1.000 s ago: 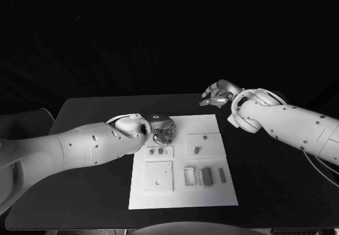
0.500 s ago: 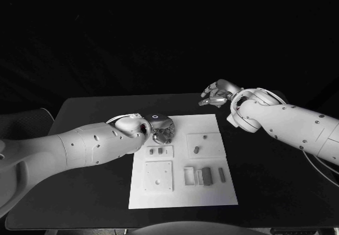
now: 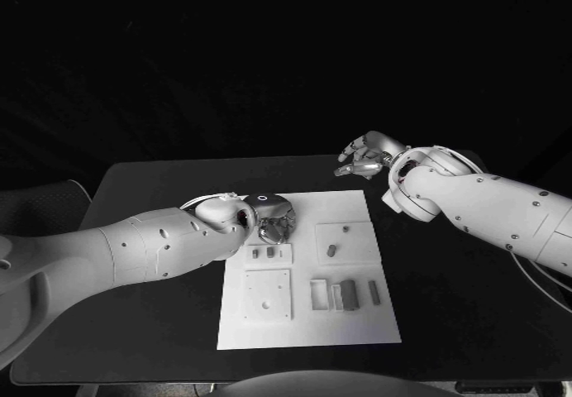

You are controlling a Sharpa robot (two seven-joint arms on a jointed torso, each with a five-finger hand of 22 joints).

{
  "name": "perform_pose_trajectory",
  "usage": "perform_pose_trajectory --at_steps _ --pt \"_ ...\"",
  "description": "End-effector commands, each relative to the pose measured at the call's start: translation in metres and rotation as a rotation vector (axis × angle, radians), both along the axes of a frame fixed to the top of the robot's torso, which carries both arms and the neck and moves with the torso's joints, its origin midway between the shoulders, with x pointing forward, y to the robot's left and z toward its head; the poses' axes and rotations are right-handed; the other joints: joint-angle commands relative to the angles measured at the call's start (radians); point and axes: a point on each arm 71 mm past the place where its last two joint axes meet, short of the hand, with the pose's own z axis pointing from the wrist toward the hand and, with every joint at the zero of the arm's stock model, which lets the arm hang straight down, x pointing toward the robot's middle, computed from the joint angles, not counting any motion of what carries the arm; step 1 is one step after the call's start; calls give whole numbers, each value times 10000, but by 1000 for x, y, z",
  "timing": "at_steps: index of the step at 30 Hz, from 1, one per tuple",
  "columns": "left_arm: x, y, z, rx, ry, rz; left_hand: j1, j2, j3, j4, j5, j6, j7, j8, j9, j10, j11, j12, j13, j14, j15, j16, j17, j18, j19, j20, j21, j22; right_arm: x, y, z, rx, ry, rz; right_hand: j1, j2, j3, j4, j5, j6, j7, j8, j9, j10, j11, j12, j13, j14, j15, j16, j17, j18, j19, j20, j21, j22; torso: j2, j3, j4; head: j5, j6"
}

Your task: Assemble the parts on the task board

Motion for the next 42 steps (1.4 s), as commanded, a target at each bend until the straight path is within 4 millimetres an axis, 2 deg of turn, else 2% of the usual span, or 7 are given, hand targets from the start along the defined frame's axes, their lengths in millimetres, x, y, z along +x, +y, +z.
perform_pose_trajectory --at_steps 1,17,32,37,42 --pt "0 -2 0 -74 -49 -53 4 95 74 -2 43 71 -10 34 -13 74 6 25 13 -8 -58 48 14 738 25 -59 63 151 -1 2 0 -45 40 153 -61 19 -15 50 20 -44 111 -18 -11 -54 -19 34 -12 -51 -22 -1 -10 160 9 -89 -68 125 -7 1 5 -13 0" --pt "2 -1 -2 -49 -125 160 -25 277 209 65 54 201 -8 59 -12 241 -56 27 64 45 -117 101 9 715 95 -111 102 173 -1 2 0 -43 40 161 -63 22 -19 51 20 -45 113 -16 -13 -57 -18 37 -16 -52 -21 0 -10 160 8 -88 -68 126 6 6 5 -32 -23" --pt "1 -2 -6 122 -10 201 -33 330 304 59 53 416 -97 134 17 439 -128 43 128 75 -188 113 -15 680 119 -167 126 182 -1 3 0 -42 53 197 -61 24 -21 51 21 -45 113 -14 -14 -58 -17 40 -18 -53 -20 1 -11 160 7 -88 -69 127 -7 11 -3 -27 -47" --pt "-1 -1 -8 65 -51 266 -59 478 367 119 55 481 -122 150 24 486 -143 26 145 92 -202 119 -24 664 132 -189 131 180 -1 2 0 -44 48 183 -64 26 -23 53 20 -44 113 -13 -14 -59 -17 42 -19 -53 -20 1 -11 160 7 -88 -69 127 -4 9 -4 -27 -57" --pt "-1 -1 -7 -78 -197 240 -37 511 468 161 55 554 -149 171 35 569 -176 25 173 152 -235 142 -30 659 185 -224 154 180 -1 2 0 -38 41 185 -66 26 -25 54 20 -44 113 -12 -14 -59 -17 43 -20 -53 -20 2 -12 160 7 -88 -69 128 -8 7 1 -28 -53"
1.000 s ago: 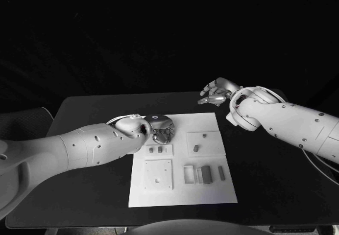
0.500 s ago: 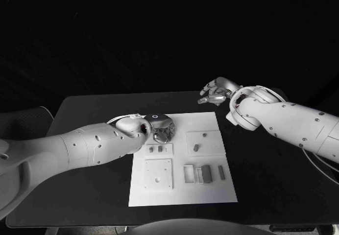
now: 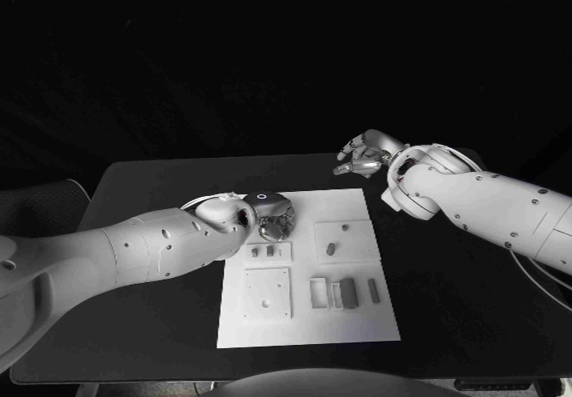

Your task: Assemble the parts on the task board

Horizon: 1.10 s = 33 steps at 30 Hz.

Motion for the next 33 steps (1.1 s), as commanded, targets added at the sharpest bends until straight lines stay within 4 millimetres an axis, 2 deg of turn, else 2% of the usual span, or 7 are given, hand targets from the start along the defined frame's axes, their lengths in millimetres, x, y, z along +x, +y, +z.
perform_pose_trajectory --at_steps 1,5,11,21,26,33 --pt "-2 0 -3 -72 -77 13 21 91 112 31 35 124 -16 55 27 112 -16 17 29 60 -52 63 -22 650 32 -95 45 181 -1 1 0 -40 27 148 -66 26 -25 55 20 -46 108 -12 -16 -60 -16 44 -13 -52 -20 2 -14 161 -28 -81 -69 128 -2 0 4 9 13" --pt "-1 2 -2 -251 -159 64 26 92 187 70 49 236 -61 98 56 238 -75 14 68 261 -118 98 -36 659 198 -162 103 178 -1 1 0 -42 26 143 -67 26 -26 55 20 -46 108 -12 -16 -60 -16 44 -14 -52 -20 3 -14 161 -28 -81 -69 128 -3 -6 5 3 16" --pt "-2 4 -1 -398 -141 110 60 109 266 70 98 277 -75 108 68 288 -96 -6 82 345 -138 72 -62 659 262 -187 109 167 -1 1 0 -45 26 136 -66 25 -27 54 20 -46 109 -12 -16 -60 -16 45 -15 -52 -20 3 -14 161 -28 -81 -69 129 -4 0 1 11 29" --pt "-8 8 2 -967 -52 101 81 112 338 61 132 327 -93 124 85 354 -118 -23 101 421 -160 44 -87 653 316 -209 104 155 0 -1 0 -54 21 98 -65 26 -28 54 20 -47 109 -11 -17 -61 -16 47 -16 -52 -20 4 -14 161 -28 -82 -69 129 -6 -12 4 14 80" --pt "-14 16 4 -1264 323 231 56 82 337 64 129 328 -91 120 88 362 -120 -37 105 448 -163 37 -94 648 339 -215 105 153 0 -2 0 -62 19 65 -64 26 -28 53 21 -47 109 -11 -17 -61 -16 48 -17 -52 -20 5 -14 161 -28 -82 -69 130 -15 -12 13 17 88" --pt "-11 37 23 -1939 375 681 11 25 316 64 123 334 -92 117 93 383 -123 -53 114 472 -166 23 -103 639 354 -220 99 151 0 -4 0 -75 21 35 -61 26 -28 52 21 -49 109 -11 -18 -63 -16 50 -18 -53 -20 6 -15 161 -28 -82 -69 130 -20 -10 27 13 118"
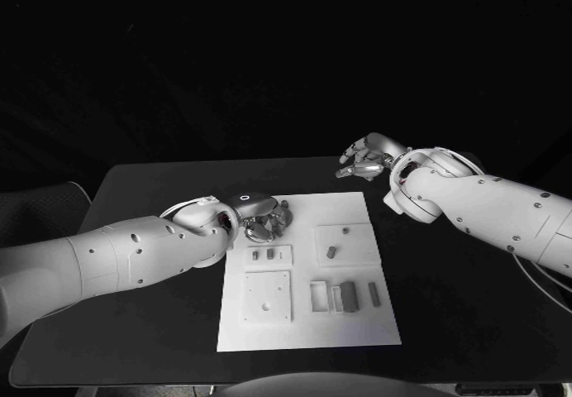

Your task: Assemble the parts on the task board

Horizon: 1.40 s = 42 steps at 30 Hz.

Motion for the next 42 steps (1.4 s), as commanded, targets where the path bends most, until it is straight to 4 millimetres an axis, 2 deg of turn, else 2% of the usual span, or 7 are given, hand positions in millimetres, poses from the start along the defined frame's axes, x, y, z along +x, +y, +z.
perform_pose_trajectory --at_steps 1,9,14,19,30,42 --pt "1 6 9 -663 131 197 -91 -16 20 -1 25 68 16 32 15 56 2 30 5 77 -21 -49 -13 854 83 11 27 147 0 0 0 -45 20 110 -61 26 -28 52 21 -47 110 -11 -11 -63 -16 50 -11 -53 -20 6 -16 160 11 -55 -69 130 -3 6 8 9 27" --pt "3 26 16 -684 110 567 -78 -34 13 -25 29 92 2 41 25 93 -12 29 18 99 -34 -51 -15 856 101 -2 29 150 0 0 -1 -55 24 86 -60 25 -30 52 21 -49 111 -11 -12 -64 -15 52 -12 -53 -20 6 -16 160 11 -56 -70 131 7 -2 11 27 15" --pt "4 30 15 -494 160 611 -62 -45 16 -45 30 98 -2 42 28 102 -16 24 22 101 -38 -56 -18 856 102 -7 27 152 0 -1 -1 -62 35 84 -60 25 -30 52 21 -50 111 -11 -12 -64 -15 53 -13 -53 -20 7 -17 160 11 -56 -70 131 12 -28 2 21 10" --pt "4 29 11 -150 87 474 -64 -62 10 -54 28 100 -3 41 30 107 -17 18 25 97 -39 -65 -21 851 96 -6 23 153 0 -1 -1 -66 41 78 -59 26 -30 51 21 -50 111 -10 -13 -65 -15 54 -14 -53 -20 7 -17 160 11 -56 -70 131 8 -8 8 42 -12" --pt "1 29 -2 438 60 173 -47 -142 -2 -114 24 71 6 13 26 92 -6 -24 29 67 -29 -93 -31 834 59 -5 1 158 0 -1 -2 -75 45 66 -57 27 -30 51 22 -51 111 -10 -14 -66 -15 56 -16 -54 -19 7 -18 160 10 -56 -71 131 17 -18 -20 25 -63" --pt "0 28 -4 606 90 104 -43 -142 0 -121 21 68 9 7 26 93 -3 -34 32 59 -25 -98 -32 828 51 -4 -4 160 0 -1 -2 -79 57 64 -57 27 -32 50 21 -52 112 -9 -15 -67 -14 57 -18 -55 -19 8 -19 160 11 -56 -71 132 15 11 -12 41 -85"
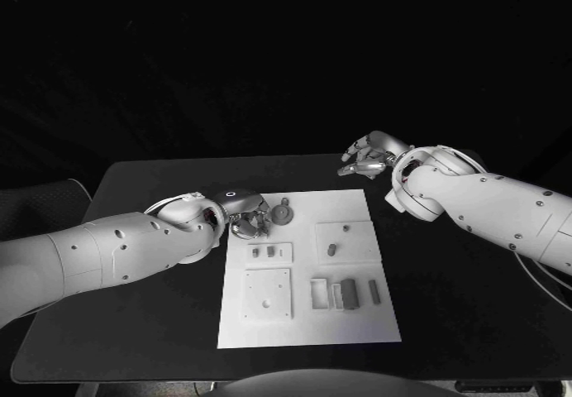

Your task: Assemble the parts on the task board

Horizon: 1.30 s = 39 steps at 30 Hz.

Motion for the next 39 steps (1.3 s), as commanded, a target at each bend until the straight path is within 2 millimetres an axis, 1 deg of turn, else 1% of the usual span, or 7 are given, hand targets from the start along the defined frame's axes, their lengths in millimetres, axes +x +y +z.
perform_pose_trajectory --at_steps 1,6,8,15,39 --pt "-1 -3 -1 192 48 -231 0 -75 4 -69 42 58 7 9 9 57 33 -31 12 21 8 -53 -9 842 4 8 -4 164 -1 1 0 -52 24 130 -57 26 -32 50 21 -32 129 -9 -16 -68 -14 58 -10 -54 -20 8 -11 159 -14 -65 -32 125 0 14 -1 10 0" --pt "-1 -3 -2 272 108 -264 1 -76 3 -73 40 58 7 8 9 59 34 -34 14 17 9 -56 -10 840 0 8 -6 165 -1 1 0 -53 26 131 -56 27 -32 50 21 -33 129 -9 -17 -68 -14 58 -11 -54 -20 8 -11 159 -14 -65 -32 125 0 11 -4 14 -3" --pt "-2 -3 -2 269 118 -289 0 -83 0 -77 36 55 8 5 9 59 35 -37 15 14 9 -57 -10 838 -3 9 -7 166 -1 1 0 -53 28 135 -56 26 -32 50 21 -33 129 -9 -17 -69 -14 59 -11 -54 -20 8 -11 159 -15 -65 -32 125 0 16 -2 12 -5" --pt "-1 -8 -3 272 132 -334 8 -96 -7 -95 24 49 10 -2 9 61 36 -46 19 9 11 -56 -8 836 -5 7 -7 170 -1 2 0 -47 25 148 -58 27 -34 51 21 -33 130 -8 -17 -69 -14 60 -13 -55 -19 8 -12 159 -14 -65 -33 125 4 8 -1 15 -18" --pt "-1 -3 -6 671 246 -230 17 -103 -34 -131 9 64 5 -6 15 114 25 -44 49 -22 3 -28 15 824 -20 4 6 194 -1 1 0 -50 25 144 -59 31 -35 54 21 -34 130 -6 -19 -71 -13 64 -17 -56 -19 9 -13 159 -14 -65 -33 126 -2 7 4 18 -36"
